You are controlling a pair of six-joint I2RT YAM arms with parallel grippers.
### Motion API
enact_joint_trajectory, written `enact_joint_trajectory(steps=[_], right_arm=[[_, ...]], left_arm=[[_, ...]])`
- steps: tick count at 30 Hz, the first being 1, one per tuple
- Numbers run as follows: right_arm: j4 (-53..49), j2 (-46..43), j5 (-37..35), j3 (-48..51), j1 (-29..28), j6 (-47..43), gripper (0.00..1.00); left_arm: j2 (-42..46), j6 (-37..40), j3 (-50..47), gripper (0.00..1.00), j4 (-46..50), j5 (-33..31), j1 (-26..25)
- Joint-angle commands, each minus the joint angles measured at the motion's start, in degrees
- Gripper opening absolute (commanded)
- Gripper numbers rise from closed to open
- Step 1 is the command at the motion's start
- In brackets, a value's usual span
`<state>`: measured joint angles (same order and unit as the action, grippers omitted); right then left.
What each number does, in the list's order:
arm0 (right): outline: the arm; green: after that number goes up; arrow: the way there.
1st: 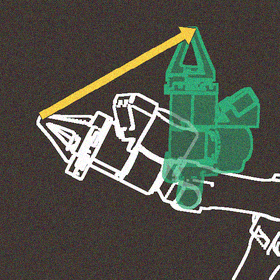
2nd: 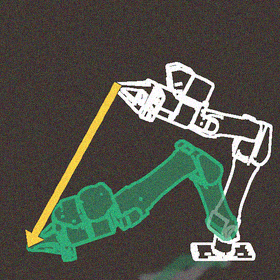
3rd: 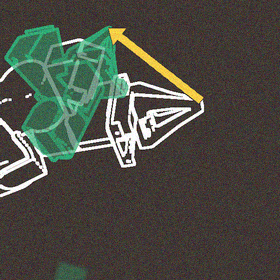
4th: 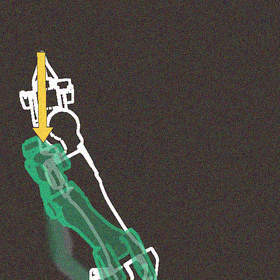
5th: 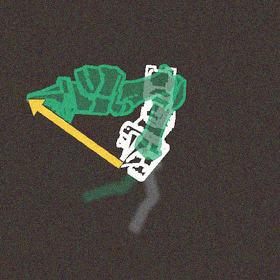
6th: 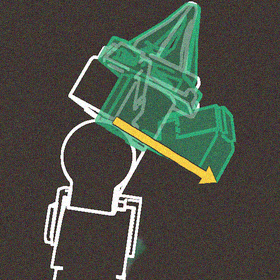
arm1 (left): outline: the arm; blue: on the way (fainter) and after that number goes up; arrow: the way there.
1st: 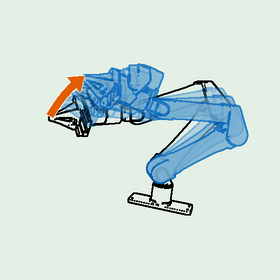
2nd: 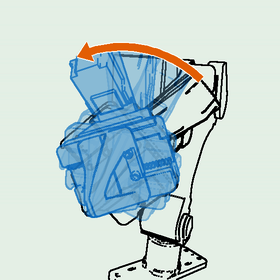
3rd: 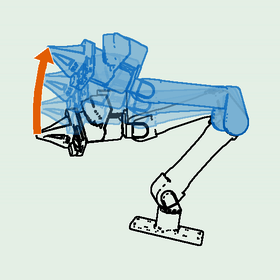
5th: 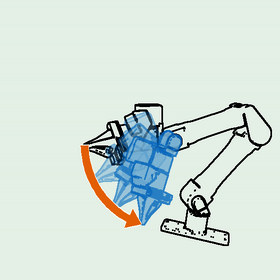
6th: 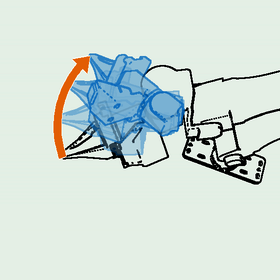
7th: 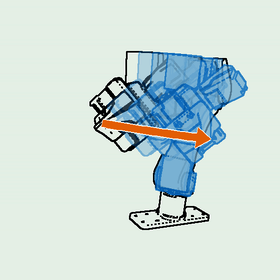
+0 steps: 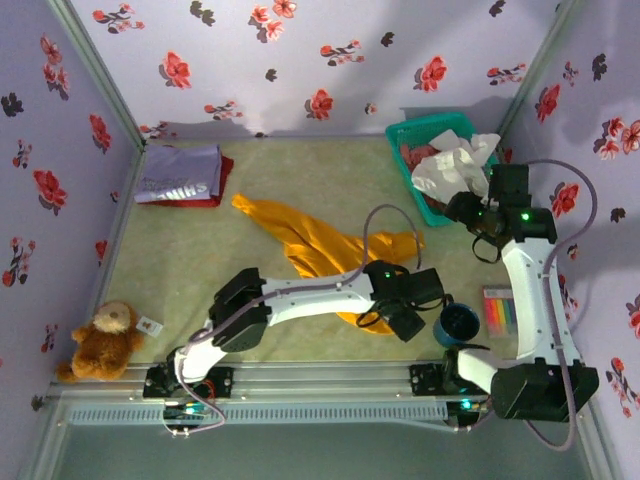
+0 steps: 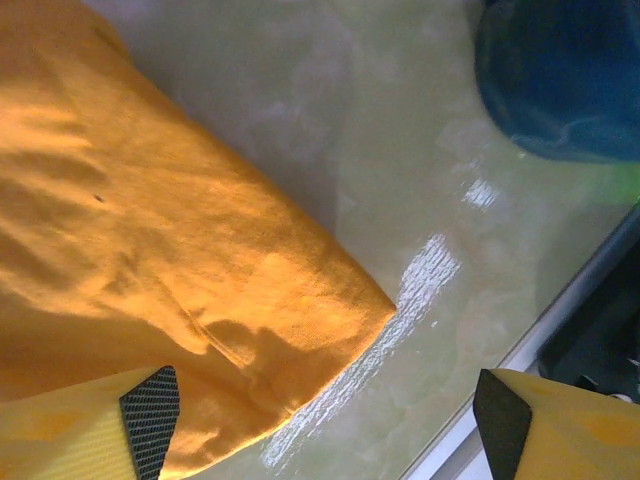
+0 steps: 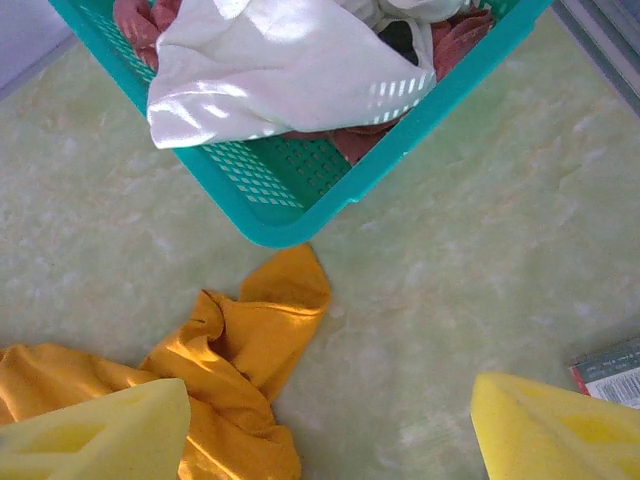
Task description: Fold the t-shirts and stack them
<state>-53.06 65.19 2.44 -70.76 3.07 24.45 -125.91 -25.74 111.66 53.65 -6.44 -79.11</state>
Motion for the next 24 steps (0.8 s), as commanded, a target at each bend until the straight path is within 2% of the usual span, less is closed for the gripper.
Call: enact_joint_trajectory(steps=[1,8,18,24], right_arm=[[-0.65,0.69,2.43,0.61,0.92,-2.09,0.75],[-0.47,1.89,4.06,-0.12,2.72,-2.99,0.76],[-0.20,1.48,5.23,1.38,5.05,-4.56,0.76],[0.06,0.49,7.82,1.97,7.91,-4.05,0.76]], left_arm=[[-4.29,-0.28,5.83,0.80,9.39,1.86,0.27],[-12.27,0.93,16.15,0.79,15.41,5.11,0.42],[-14.99,0.53,16.12,0.69,17.15,7.53,2.50],[-15.48,1.12,15.50,0.69,15.44,11.63,3.45]])
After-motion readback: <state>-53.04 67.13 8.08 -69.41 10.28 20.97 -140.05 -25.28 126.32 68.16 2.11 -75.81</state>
